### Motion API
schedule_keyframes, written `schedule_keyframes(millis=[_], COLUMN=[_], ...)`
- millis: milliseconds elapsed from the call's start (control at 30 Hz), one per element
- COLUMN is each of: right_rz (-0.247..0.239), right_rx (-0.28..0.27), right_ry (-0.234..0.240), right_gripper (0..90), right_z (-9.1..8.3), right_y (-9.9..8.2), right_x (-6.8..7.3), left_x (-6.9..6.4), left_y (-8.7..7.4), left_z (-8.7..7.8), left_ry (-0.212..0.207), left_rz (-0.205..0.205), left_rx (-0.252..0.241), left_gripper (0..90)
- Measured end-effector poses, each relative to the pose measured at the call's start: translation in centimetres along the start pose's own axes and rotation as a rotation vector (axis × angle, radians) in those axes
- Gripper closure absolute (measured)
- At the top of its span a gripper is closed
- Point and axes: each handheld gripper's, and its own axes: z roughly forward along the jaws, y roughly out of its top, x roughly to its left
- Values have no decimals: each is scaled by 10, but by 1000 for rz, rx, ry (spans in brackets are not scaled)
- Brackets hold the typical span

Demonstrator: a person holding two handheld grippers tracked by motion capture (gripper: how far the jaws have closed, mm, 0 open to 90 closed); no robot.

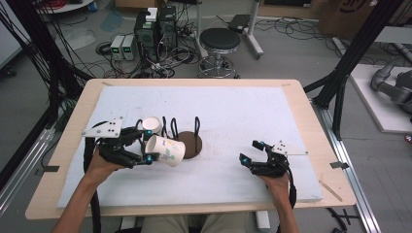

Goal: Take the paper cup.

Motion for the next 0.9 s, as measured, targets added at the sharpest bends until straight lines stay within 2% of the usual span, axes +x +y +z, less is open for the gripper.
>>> schedule_keyframes(millis=[900], right_rz=[6], right_rx=[-1], right_ry=[-6], right_gripper=[151], right_z=[0], right_y=[0], right_x=[-1], left_x=[3], left_y=[-3], left_z=[0], left_ry=[1], left_rz=[0], left_rx=[16], left_gripper=[353])
